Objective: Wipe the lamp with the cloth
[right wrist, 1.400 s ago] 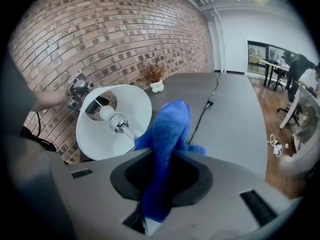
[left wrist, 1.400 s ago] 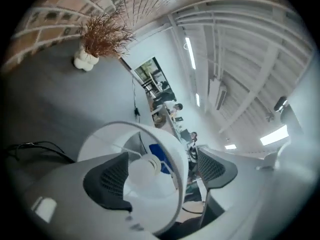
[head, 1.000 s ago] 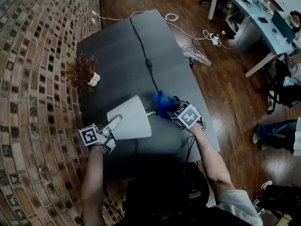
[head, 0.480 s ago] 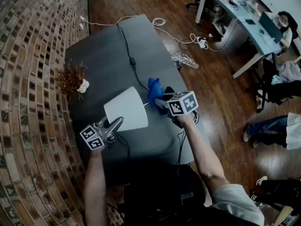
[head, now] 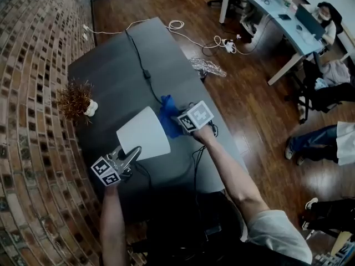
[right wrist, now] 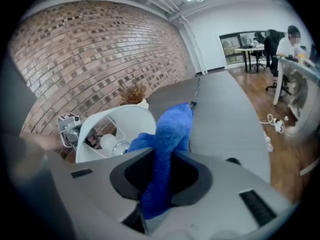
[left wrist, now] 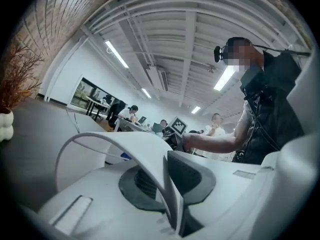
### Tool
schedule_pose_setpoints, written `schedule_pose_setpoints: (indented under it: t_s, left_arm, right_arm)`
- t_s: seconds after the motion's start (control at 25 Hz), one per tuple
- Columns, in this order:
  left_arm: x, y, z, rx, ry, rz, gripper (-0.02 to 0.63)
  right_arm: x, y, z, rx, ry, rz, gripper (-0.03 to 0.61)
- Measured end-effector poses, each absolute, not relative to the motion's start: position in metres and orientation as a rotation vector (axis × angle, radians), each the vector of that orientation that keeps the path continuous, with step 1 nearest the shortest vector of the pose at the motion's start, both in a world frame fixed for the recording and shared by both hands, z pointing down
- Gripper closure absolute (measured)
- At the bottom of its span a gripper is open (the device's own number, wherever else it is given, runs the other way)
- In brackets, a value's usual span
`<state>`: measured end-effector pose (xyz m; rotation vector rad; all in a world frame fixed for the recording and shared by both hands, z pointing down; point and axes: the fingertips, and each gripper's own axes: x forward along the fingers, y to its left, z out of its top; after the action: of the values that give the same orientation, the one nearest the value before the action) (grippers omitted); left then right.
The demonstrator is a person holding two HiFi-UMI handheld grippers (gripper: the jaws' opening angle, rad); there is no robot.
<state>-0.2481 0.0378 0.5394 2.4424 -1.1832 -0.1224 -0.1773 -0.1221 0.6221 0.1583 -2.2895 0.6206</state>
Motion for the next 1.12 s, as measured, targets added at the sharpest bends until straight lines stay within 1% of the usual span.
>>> schedule_pose_setpoints:
  t_s: [0.08,0.24,0.44,0.52,0.56,0.68,0.76,0.8,0.88,0.96,1.04,1.12]
  left_arm:
    - [-0.247,0.040,0.540,2.450,-1.178,-0.109,0.575]
    - [-0.239,0.046,0.543,2.467,-1.155,-0.086,0.577]
    - [-0.233,0.050,0.543,2.477,-1.151,-0.058,0.578]
    - [-0.231,0.052,0.544,2.485,-1.151,-0.038,0.578]
    - [-0.231,0.053,0.545,2.490,-1.151,-0.024,0.578]
    - [-0.224,0.062,0.551,2.517,-1.131,0.055,0.581]
    - [-0.213,0.071,0.555,2.539,-1.105,0.129,0.584]
    - [-0.207,0.076,0.557,2.546,-1.093,0.162,0.587]
    - [-0.196,0.083,0.562,2.549,-1.080,0.201,0.592]
    - [-0.190,0.087,0.565,2.552,-1.071,0.211,0.595]
    - [-0.187,0.089,0.570,2.558,-1.065,0.219,0.599]
    - [-0.184,0.091,0.573,2.570,-1.063,0.245,0.601]
  right_arm:
    - [-0.148,-0.144,0.623,0.237,-2.269,0.591,0.502]
    - [-0.096,-0.181,0.624,0.338,-2.277,0.689,0.502]
    - [-0.047,-0.216,0.596,0.490,-2.233,0.505,0.502]
    - [-0.051,-0.213,0.580,0.496,-2.249,0.446,0.502]
    - [-0.065,-0.202,0.574,0.451,-2.283,0.445,0.502]
    - [-0.144,-0.135,0.562,0.149,-2.420,0.541,0.502]
    - [-0.184,-0.095,0.582,0.003,-2.383,0.547,0.502]
    - [-0.192,-0.086,0.600,-0.017,-2.331,0.512,0.502]
    - [-0.188,-0.089,0.628,0.018,-2.250,0.440,0.502]
    - [-0.162,-0.117,0.642,0.111,-2.212,0.410,0.502]
    - [-0.128,-0.153,0.637,0.217,-2.203,0.413,0.502]
    - [-0.095,-0.181,0.625,0.286,-2.224,0.509,0.502]
